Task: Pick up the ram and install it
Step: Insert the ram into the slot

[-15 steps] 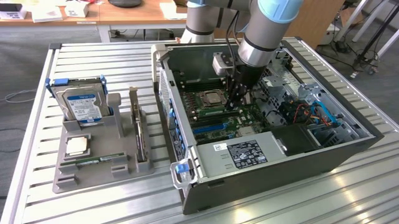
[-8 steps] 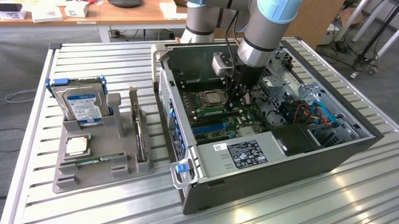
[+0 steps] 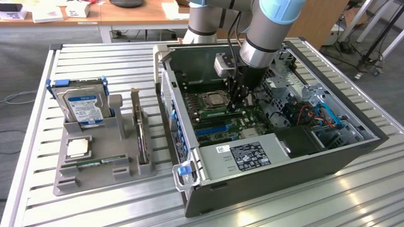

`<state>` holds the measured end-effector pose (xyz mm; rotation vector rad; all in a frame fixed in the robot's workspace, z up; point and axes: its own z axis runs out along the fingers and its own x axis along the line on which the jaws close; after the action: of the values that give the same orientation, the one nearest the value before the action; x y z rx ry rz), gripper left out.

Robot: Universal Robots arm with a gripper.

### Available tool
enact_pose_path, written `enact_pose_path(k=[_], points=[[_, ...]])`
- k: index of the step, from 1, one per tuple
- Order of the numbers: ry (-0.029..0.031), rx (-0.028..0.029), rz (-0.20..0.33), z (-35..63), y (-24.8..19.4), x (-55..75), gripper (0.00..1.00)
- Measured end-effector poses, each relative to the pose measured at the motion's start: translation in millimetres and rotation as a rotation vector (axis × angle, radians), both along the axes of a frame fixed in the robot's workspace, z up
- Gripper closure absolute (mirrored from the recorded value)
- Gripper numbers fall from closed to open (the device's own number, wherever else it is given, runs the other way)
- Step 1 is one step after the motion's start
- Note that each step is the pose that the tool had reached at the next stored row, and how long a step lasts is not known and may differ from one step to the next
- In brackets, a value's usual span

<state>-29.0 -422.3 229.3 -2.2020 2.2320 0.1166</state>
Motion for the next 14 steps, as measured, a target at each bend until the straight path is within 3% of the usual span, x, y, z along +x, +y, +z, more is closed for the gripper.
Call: enact_pose_path(k=[14], points=[[0.0, 0.0001, 0.0, 2.5, 0.1, 0.0, 0.88]])
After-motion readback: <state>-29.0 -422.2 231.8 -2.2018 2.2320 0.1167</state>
